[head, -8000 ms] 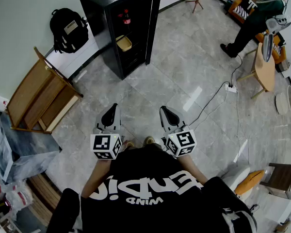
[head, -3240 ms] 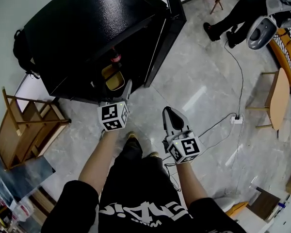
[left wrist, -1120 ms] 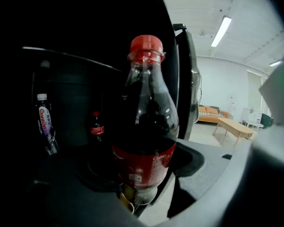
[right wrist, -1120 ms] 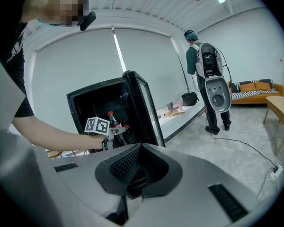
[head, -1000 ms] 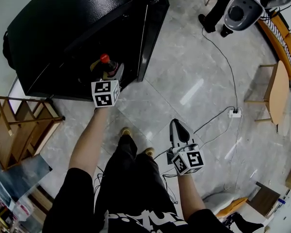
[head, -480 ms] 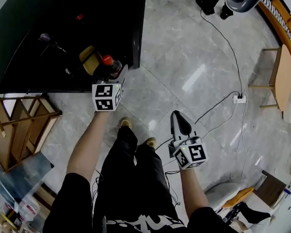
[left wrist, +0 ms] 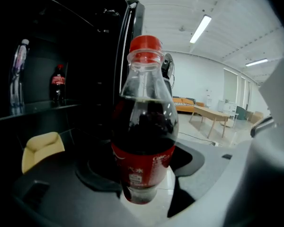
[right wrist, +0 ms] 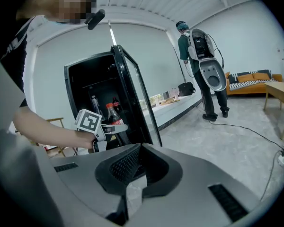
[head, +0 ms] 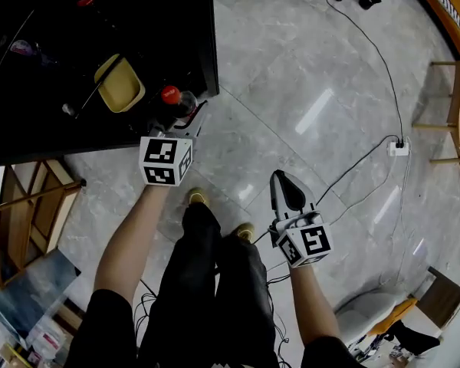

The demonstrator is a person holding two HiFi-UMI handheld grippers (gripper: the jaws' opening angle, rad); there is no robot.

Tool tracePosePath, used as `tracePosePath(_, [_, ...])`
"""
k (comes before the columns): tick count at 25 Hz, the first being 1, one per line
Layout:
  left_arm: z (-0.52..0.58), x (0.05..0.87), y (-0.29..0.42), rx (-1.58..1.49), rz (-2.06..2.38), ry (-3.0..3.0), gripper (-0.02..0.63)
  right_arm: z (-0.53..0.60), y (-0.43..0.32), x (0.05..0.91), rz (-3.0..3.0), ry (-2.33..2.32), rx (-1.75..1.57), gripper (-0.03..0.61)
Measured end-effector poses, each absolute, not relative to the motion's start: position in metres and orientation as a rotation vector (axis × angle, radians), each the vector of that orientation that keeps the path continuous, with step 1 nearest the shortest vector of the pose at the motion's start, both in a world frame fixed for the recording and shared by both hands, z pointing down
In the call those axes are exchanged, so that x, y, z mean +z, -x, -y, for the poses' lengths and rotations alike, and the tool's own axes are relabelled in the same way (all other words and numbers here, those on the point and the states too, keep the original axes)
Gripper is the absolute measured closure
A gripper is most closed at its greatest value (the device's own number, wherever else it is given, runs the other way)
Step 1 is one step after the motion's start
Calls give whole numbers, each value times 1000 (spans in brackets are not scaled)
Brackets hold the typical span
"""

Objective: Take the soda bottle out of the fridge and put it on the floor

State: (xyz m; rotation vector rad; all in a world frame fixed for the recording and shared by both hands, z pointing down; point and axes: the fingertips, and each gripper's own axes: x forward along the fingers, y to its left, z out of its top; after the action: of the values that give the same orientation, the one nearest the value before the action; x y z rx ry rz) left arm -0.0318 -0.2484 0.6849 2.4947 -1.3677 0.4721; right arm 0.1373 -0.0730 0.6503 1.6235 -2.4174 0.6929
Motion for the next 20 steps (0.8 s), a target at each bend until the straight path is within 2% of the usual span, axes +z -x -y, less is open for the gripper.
tracePosePath(12, [235, 903, 8, 476, 1303, -2527, 299, 75, -161, 869, 2426, -1608, 662, 554])
tracePosePath(20, [242, 1015, -4, 445, 1296, -2570, 299, 90, -177, 987, 2470, -1608, 612, 554])
